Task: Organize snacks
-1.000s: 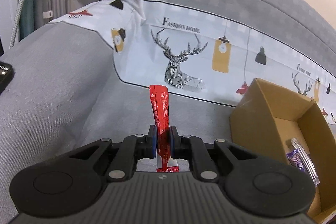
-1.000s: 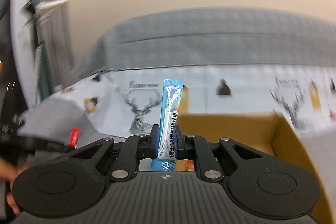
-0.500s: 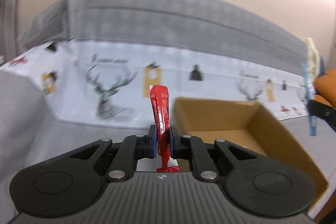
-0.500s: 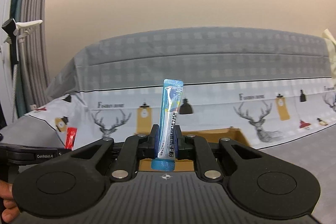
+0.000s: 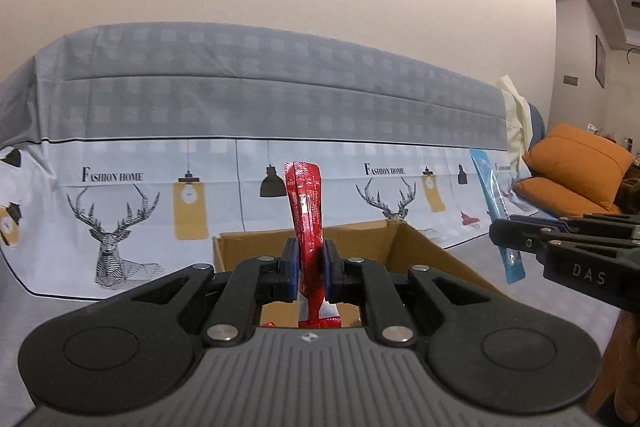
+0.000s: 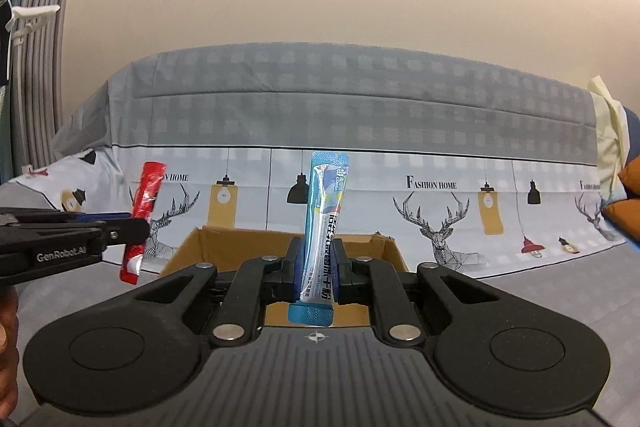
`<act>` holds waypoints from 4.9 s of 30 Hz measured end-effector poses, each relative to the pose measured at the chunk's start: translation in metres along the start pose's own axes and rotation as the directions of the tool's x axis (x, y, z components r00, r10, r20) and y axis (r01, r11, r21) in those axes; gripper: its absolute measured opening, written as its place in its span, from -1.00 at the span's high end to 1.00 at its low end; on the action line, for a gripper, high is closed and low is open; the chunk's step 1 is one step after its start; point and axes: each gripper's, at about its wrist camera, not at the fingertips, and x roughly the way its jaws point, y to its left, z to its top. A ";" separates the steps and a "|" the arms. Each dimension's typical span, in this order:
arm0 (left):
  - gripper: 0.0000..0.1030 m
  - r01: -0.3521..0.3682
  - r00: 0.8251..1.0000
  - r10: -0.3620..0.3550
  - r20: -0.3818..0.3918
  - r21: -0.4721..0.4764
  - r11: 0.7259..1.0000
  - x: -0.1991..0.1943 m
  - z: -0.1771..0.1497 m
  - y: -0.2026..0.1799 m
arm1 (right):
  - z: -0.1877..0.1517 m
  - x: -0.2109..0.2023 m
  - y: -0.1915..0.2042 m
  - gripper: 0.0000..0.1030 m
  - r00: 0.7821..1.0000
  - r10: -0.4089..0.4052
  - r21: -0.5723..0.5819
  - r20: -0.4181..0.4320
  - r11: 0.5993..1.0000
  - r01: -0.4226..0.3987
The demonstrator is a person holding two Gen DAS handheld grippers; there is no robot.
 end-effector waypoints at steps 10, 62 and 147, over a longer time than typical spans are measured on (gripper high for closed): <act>0.76 0.032 0.999 -0.032 -0.008 -0.016 0.999 0.024 -0.003 -0.002 | 0.001 0.008 -0.002 0.70 1.000 -0.015 0.010 -0.012 1.000 0.015; -0.65 0.032 0.999 -0.028 -0.040 0.099 0.995 -0.058 -0.034 -0.031 | -0.012 -0.026 -0.021 -1.00 0.994 -0.056 0.181 -0.098 0.981 0.073; -0.99 -0.197 0.917 0.155 -0.367 -0.079 0.977 -0.042 -0.061 -0.022 | -0.042 -0.033 0.002 -1.00 0.949 -0.089 0.059 -0.302 0.992 0.112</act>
